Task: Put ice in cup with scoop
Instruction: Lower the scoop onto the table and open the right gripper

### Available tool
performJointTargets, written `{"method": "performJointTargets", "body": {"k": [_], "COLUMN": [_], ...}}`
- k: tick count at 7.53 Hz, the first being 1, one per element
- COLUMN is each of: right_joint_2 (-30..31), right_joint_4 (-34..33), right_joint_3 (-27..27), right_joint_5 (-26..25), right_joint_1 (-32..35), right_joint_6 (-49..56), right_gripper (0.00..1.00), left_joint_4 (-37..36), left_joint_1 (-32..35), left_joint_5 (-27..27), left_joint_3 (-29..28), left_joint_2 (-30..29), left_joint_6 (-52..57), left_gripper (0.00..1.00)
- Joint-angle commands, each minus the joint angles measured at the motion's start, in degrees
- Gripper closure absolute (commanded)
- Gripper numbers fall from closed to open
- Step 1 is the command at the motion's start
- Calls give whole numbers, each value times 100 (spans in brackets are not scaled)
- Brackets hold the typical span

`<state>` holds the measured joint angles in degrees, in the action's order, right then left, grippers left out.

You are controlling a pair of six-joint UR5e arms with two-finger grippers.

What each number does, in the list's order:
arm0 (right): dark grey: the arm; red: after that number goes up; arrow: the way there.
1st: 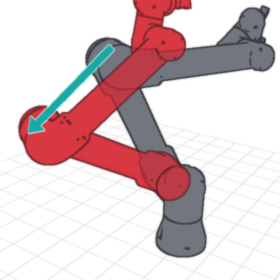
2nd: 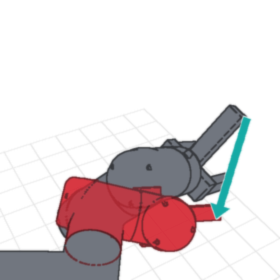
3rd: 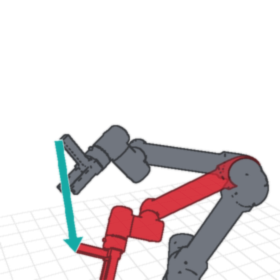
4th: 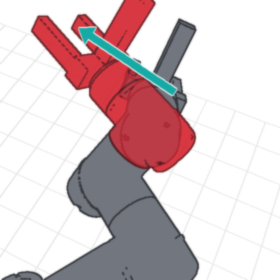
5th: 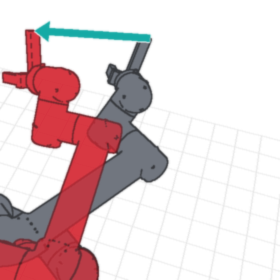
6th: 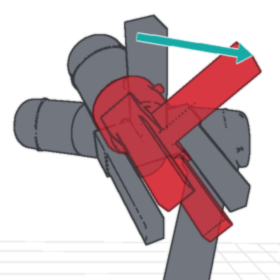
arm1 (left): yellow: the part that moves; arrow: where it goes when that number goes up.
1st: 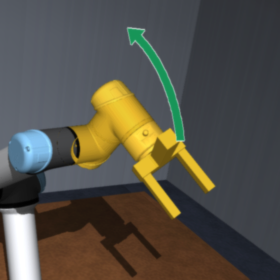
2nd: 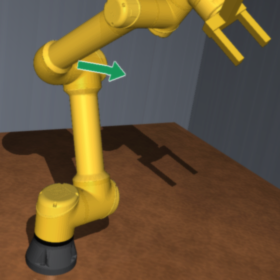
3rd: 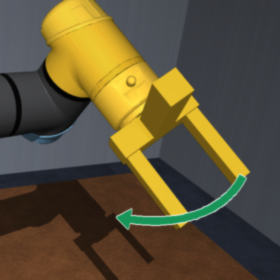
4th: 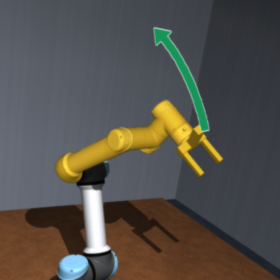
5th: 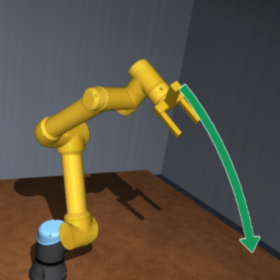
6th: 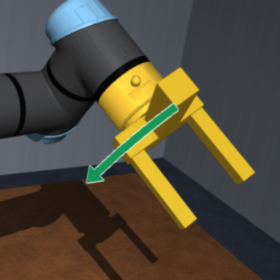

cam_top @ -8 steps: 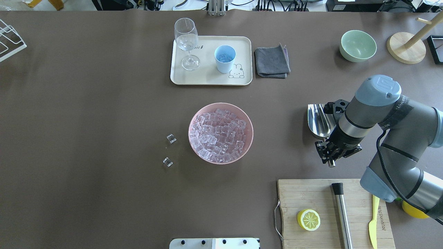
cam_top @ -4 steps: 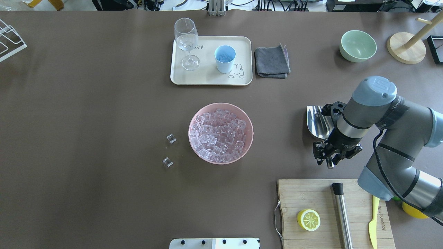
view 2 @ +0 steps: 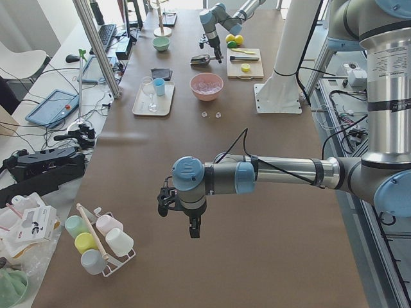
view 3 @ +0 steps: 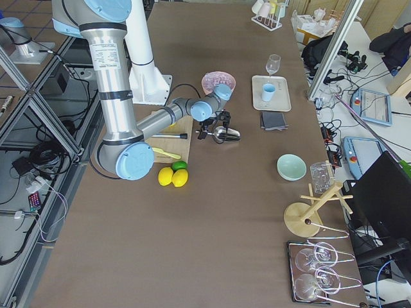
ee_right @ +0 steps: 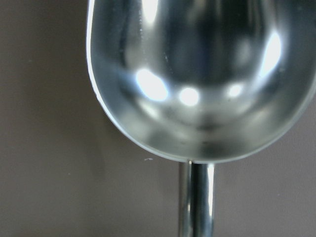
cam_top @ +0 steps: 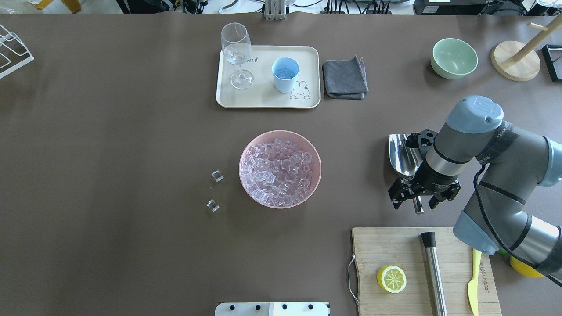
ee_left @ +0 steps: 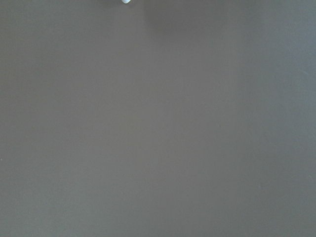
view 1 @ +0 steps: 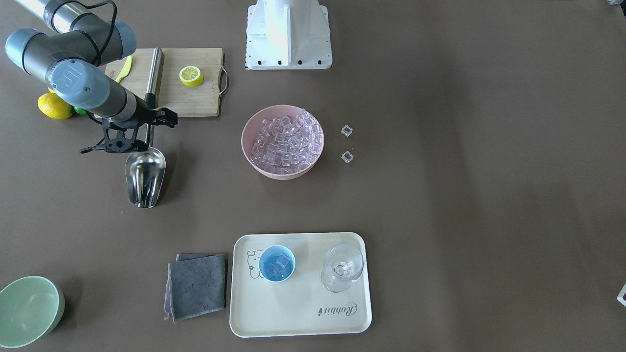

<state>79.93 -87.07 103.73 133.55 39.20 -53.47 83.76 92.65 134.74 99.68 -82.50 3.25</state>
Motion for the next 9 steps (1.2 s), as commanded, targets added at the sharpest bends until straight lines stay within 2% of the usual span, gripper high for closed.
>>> {"method": "performJointTargets", "body": {"k": [1, 3, 5, 7, 9], "right_joint_2": [13, 49, 136, 390, 793], "right_joint_4": [-46, -82, -82, -82, -47], "right_joint_3": [190, 410, 402, 394, 411], "right_joint_5": [48, 22, -100, -556, -611], "right_joint_1": [26, 524, 816, 992, 1535], "right_joint_6": [12, 299, 1299, 1610, 2345], "right_gripper": [1, 1, 1, 1, 1], "left_joint_4": [0, 0, 0, 0, 0], "left_joint_1": [-10, -19, -19, -28, -28], "left_joint_5": [0, 0, 0, 0, 0], "left_joint_3": [-1, -1, -10, -10, -10], "left_joint_2": [-3, -3, -3, -3, -3], "left_joint_6": [0, 0, 9, 9, 9], "left_gripper": [1, 1, 1, 1, 2]}}
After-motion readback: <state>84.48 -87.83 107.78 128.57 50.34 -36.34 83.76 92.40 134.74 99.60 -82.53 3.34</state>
